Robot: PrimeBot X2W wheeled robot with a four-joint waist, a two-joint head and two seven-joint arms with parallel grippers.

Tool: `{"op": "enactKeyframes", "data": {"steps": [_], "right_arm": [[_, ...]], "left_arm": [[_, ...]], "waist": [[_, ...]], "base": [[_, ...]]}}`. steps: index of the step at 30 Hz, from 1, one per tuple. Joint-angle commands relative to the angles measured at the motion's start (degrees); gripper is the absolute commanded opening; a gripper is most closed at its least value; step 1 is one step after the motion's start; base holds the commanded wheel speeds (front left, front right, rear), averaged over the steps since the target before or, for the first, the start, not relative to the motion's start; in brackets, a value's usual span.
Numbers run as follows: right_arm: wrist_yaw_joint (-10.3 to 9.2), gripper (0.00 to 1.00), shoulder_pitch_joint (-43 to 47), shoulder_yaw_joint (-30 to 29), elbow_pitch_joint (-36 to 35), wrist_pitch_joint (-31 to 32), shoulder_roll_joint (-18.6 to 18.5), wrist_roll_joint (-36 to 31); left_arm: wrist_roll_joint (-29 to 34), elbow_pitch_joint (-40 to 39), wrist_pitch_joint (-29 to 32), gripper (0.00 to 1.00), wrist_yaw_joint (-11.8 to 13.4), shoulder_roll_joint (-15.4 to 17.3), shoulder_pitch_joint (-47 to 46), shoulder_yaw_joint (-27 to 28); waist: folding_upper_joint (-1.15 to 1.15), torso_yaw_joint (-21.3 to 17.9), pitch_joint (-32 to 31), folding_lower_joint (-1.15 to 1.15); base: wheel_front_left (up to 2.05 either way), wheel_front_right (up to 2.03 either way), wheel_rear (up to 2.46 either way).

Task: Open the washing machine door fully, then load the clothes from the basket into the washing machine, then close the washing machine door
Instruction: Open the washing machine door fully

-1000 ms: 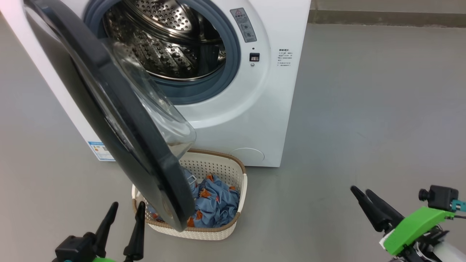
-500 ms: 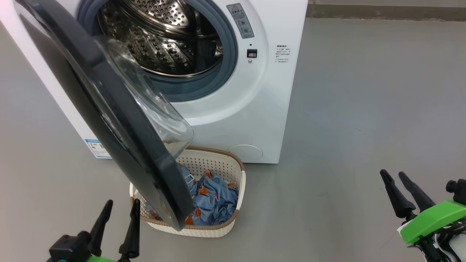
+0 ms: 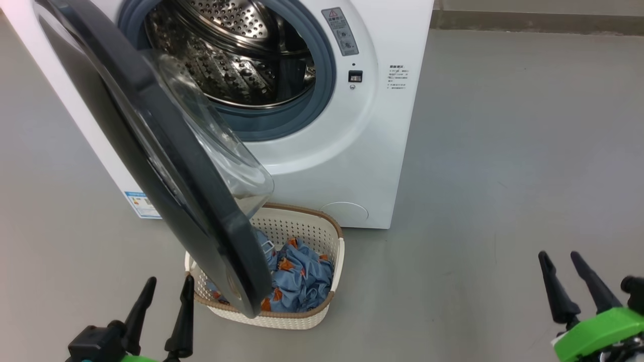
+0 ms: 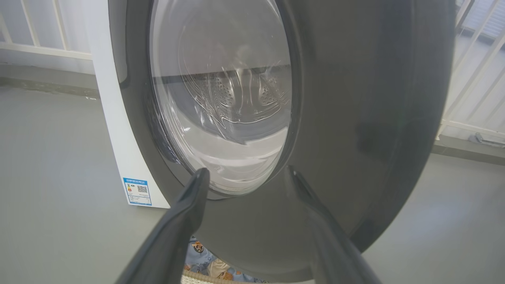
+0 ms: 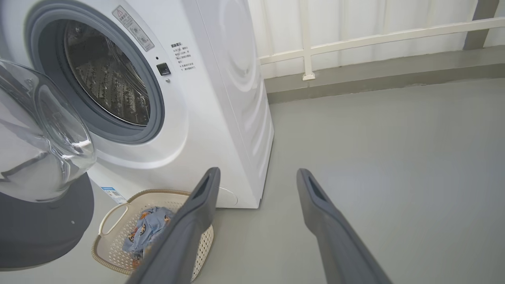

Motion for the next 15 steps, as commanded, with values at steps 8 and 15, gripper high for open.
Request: {"op": "enactKeyframes", "data": {"steps": [8, 15], "right_arm": [[0.09, 1.0, 4.19, -2.94, -1.83, -0.68, 2.21, -6.45], [0.09, 1.0, 5.67, -3.1, -0.56, -0.69, 4.04, -8.13]], "left_arm": [[0.49, -1.45, -0.36, 1.0, -0.09, 0.56, -0.64, 2.01], [0.29, -1.25, -0.36, 1.0, -0.09, 0.42, -1.02, 2.37]], "waist": [[0.0, 0.34, 0.17, 0.0], [0.0, 0.38, 0.8, 0.0]], "base": [[0.0, 0.0, 0.0], [0.0, 0.0, 0.0]]}}
